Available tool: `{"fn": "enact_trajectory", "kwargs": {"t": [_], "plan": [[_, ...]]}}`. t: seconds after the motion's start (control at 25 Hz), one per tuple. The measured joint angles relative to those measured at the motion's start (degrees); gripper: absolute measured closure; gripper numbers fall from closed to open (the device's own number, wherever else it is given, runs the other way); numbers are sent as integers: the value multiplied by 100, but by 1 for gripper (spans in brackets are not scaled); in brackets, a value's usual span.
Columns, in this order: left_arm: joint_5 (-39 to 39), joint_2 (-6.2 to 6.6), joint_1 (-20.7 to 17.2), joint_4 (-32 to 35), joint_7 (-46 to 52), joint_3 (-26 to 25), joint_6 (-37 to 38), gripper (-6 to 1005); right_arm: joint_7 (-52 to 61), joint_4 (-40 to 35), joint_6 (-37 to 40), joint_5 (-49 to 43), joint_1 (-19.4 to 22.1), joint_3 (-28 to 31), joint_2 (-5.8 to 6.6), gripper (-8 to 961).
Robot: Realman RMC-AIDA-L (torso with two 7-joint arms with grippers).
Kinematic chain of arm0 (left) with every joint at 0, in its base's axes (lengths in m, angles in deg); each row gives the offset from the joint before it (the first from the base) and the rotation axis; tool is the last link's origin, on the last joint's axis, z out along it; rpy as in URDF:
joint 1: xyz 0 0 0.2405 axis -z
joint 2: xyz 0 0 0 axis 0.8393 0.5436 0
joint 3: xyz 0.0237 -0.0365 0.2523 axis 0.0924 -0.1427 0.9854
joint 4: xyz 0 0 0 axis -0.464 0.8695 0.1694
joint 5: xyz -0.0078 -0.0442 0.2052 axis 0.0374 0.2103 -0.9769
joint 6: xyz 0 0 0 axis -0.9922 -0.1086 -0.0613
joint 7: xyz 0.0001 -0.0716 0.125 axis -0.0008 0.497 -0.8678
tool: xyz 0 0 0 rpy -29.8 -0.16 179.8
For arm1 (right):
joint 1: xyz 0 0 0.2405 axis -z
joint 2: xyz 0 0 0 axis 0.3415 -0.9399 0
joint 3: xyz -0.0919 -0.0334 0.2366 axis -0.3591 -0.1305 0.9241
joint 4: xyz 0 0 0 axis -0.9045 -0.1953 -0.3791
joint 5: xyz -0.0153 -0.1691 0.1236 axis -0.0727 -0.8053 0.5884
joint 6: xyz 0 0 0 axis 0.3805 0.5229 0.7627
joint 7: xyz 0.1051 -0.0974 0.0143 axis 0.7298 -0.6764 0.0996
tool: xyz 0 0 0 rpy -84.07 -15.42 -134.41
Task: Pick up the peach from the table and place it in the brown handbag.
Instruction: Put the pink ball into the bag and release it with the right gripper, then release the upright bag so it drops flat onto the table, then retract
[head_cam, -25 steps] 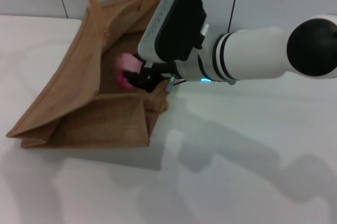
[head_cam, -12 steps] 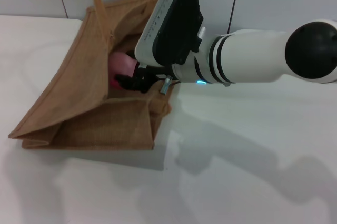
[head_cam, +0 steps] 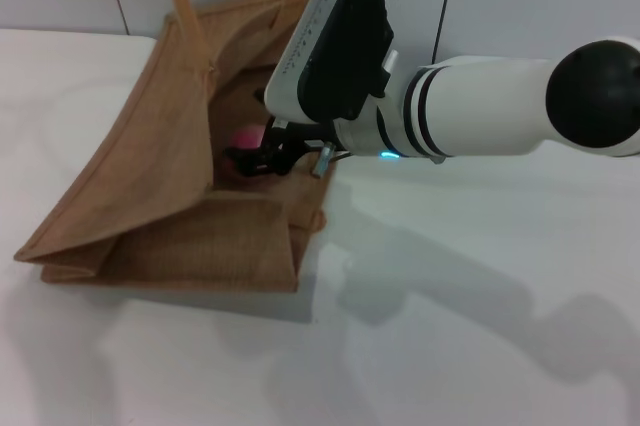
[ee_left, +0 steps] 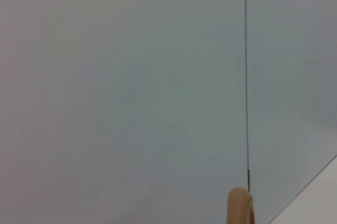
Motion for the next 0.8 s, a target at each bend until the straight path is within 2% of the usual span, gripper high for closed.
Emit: {"fn": "enact_trajectory", "kwargs": {"t": [0.12,0.32,0.52,0.68,0.8], "plan": [[-17,10,-78,-1,-10,-33,9,859,8,100,3,-47,-2,63,26,145],[-155,29,-187,-6,-85,-44,31,859,110,288,-216,-489,46,712,73,150],[-396,11,-198,-57,-181,17,35,858,936,260,-632,-2070,80,1610,85,151],[-537,-1,-159,-345,-189,132,99,858,1689,53,-1011,-3370,108,2177,89,151],[-558,2,-135,-637,-180,139,234,623,2133,-240,-1054,-4043,266,2297,89,151]]}}
